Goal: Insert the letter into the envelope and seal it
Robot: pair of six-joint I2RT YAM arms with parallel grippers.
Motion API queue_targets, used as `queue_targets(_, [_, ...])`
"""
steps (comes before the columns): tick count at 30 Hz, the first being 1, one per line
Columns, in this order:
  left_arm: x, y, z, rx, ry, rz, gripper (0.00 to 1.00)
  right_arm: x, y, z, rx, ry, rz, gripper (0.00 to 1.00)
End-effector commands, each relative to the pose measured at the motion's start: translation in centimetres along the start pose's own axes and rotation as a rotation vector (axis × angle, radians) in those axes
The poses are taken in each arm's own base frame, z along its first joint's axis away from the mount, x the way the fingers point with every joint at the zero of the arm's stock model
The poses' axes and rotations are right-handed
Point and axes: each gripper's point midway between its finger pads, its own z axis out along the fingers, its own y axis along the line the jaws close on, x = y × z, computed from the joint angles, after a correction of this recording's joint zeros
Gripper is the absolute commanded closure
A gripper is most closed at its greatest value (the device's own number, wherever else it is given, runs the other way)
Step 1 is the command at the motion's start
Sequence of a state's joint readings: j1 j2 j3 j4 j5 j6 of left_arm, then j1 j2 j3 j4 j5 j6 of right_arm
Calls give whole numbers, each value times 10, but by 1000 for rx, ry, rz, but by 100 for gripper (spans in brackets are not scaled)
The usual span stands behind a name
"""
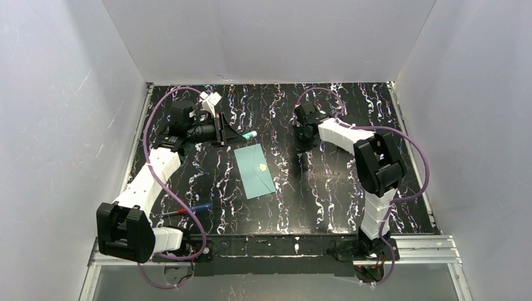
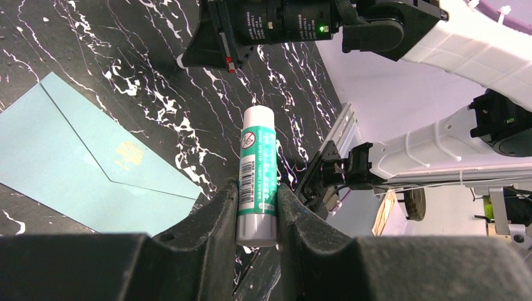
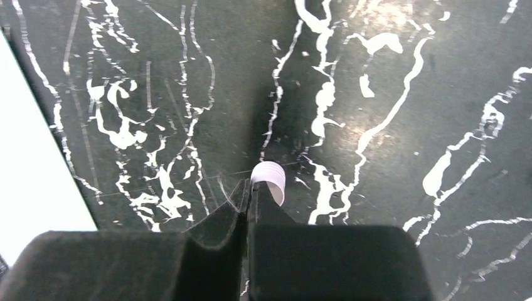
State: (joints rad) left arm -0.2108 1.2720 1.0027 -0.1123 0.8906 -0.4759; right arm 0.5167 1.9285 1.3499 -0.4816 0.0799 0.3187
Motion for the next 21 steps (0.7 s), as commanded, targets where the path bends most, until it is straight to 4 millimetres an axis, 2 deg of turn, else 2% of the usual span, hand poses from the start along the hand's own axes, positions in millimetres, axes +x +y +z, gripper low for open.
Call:
queue_targets(1, [0, -6, -4, 19, 5, 24, 100, -16, 26, -15, -199, -49, 54, 98])
queue_targets(4, [1, -5, -4, 15, 7, 22, 100, -9, 49, -22, -394, -24, 98, 99])
queue_targets(10, [2, -3, -4, 14, 10, 18, 100, 9, 84, -19, -692, 54, 220, 99])
queue_targets(14, [2, -4, -4, 15, 12, 15, 100, 17, 91, -8, -757, 98, 255, 97])
queue_targets(16, [3, -4, -4, 16, 13, 14, 100, 20, 89, -1, -757, 122, 267, 86])
queue_targets(19, [2, -4, -4, 15, 14, 12, 100, 23, 73, 11, -665, 143, 261, 64])
queue_targets(21, [2, -4, -4, 13, 14, 14, 100, 19, 64, 14, -603, 135, 232, 59])
